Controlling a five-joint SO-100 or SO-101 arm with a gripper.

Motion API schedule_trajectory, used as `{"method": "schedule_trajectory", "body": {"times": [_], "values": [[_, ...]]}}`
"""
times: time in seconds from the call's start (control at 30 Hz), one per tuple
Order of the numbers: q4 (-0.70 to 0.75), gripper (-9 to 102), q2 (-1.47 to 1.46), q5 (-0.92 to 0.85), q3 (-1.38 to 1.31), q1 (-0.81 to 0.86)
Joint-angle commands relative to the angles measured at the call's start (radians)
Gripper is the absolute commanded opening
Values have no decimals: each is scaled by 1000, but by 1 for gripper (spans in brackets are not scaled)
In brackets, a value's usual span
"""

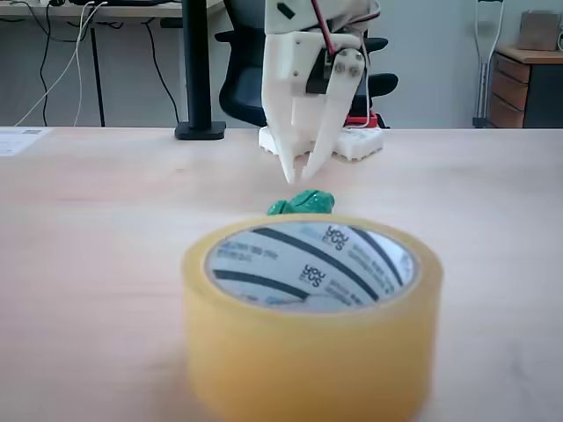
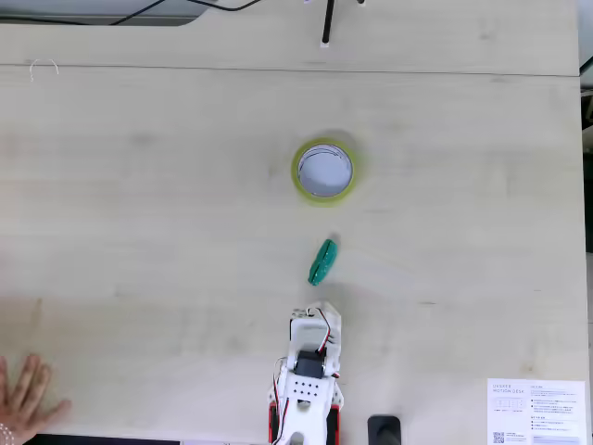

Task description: Grasp a cucumber and put it in the hole.

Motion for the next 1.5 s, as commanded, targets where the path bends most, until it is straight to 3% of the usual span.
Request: {"method": "schedule_trajectory", "body": {"times": [0.0,1.1,1.47], "values": [[20,0,2,-11,-8,-5],[14,0,3,-3,-9,-5],[-84,0,3,-3,-212,-5]]}}
